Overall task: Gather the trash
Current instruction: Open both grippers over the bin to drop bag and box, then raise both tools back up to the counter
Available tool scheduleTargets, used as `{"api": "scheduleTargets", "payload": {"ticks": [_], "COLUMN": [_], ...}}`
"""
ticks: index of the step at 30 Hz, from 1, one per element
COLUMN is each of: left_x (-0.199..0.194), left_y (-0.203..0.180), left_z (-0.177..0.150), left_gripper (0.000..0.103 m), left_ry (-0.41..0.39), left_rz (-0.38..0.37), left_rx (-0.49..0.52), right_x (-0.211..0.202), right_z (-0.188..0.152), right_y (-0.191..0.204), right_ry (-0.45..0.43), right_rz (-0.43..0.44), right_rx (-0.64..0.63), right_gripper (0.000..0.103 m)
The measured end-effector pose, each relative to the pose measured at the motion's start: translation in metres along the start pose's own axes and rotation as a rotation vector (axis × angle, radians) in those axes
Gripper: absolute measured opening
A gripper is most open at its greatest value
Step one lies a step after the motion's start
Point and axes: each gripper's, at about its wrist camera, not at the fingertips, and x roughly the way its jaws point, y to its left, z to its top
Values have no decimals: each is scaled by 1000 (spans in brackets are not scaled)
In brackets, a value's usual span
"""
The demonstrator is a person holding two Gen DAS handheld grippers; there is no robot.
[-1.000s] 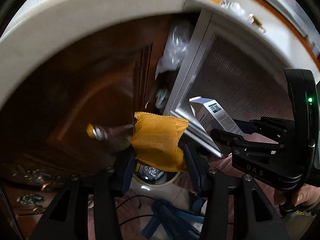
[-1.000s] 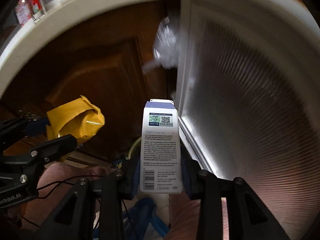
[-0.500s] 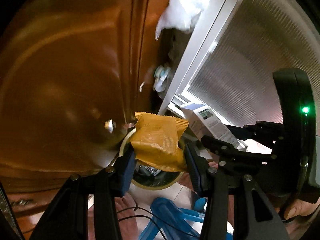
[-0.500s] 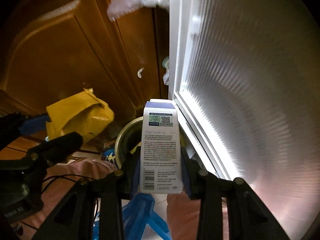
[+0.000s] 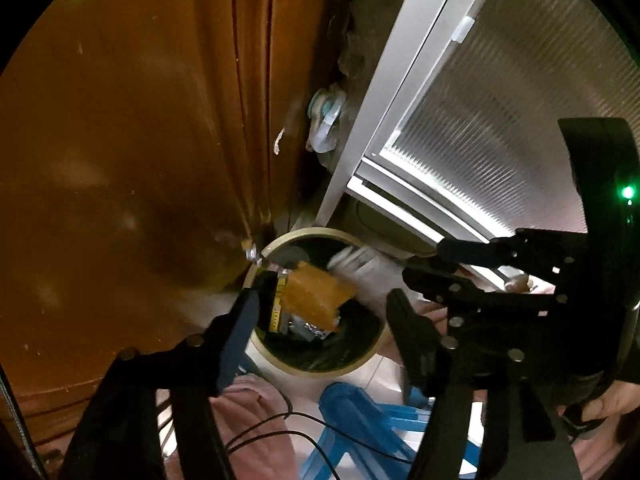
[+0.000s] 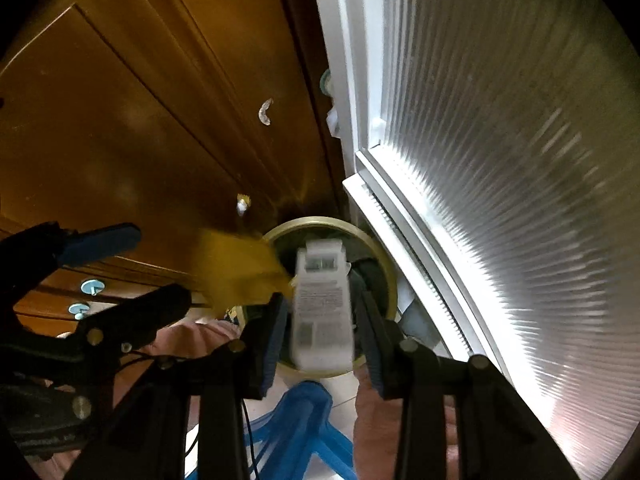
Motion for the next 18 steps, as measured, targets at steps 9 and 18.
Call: {"api": "scheduleTargets", "payload": {"ticks": [9, 18], "left_x": [-10, -32], "left_y": [12, 6], "left_z": [-3, -6], "left_gripper": [87, 92], "left_ry": [-11, -28], "left_rz": [22, 28], "left_rx": [-31, -42], "right_x": [-3, -20], "right_z": [-5, -7], "right_y": [-3, 1], "right_ry": [-13, -38], "right_rz": [13, 29], "right_rx": [35, 56], "right_gripper": [52, 52]}}
